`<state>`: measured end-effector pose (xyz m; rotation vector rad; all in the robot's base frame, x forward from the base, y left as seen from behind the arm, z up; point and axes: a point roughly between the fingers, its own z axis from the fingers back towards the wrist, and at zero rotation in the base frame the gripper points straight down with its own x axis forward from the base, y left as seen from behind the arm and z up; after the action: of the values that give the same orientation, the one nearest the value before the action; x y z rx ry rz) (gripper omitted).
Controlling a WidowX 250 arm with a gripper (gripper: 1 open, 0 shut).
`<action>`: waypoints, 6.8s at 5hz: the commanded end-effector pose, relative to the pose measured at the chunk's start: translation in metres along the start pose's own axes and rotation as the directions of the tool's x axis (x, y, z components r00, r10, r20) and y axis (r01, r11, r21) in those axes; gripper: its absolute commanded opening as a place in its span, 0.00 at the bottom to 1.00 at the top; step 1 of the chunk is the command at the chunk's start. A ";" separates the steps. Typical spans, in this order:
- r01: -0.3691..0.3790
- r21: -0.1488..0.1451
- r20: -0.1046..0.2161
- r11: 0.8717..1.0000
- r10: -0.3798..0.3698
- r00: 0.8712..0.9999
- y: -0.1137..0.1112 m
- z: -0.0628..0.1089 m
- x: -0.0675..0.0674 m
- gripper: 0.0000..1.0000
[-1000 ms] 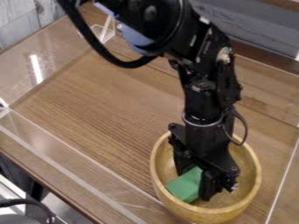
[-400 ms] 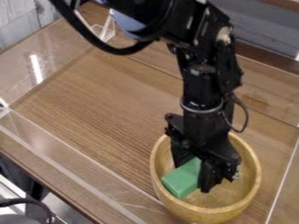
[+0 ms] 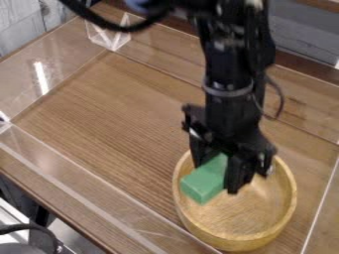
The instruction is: Remove the green block from inside the brown bowl and put it on the table
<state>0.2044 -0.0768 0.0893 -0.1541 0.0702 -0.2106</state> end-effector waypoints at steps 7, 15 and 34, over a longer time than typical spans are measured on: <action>-0.231 0.036 0.209 0.972 0.219 0.953 0.161 0.076 -0.024 0.00; -0.257 0.022 0.242 0.966 0.244 0.939 0.166 0.015 -0.017 0.00; -0.295 -0.075 0.212 0.953 0.304 0.929 0.176 0.034 0.047 1.00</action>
<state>0.2796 0.0851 0.0778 -0.2238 -0.0706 0.1254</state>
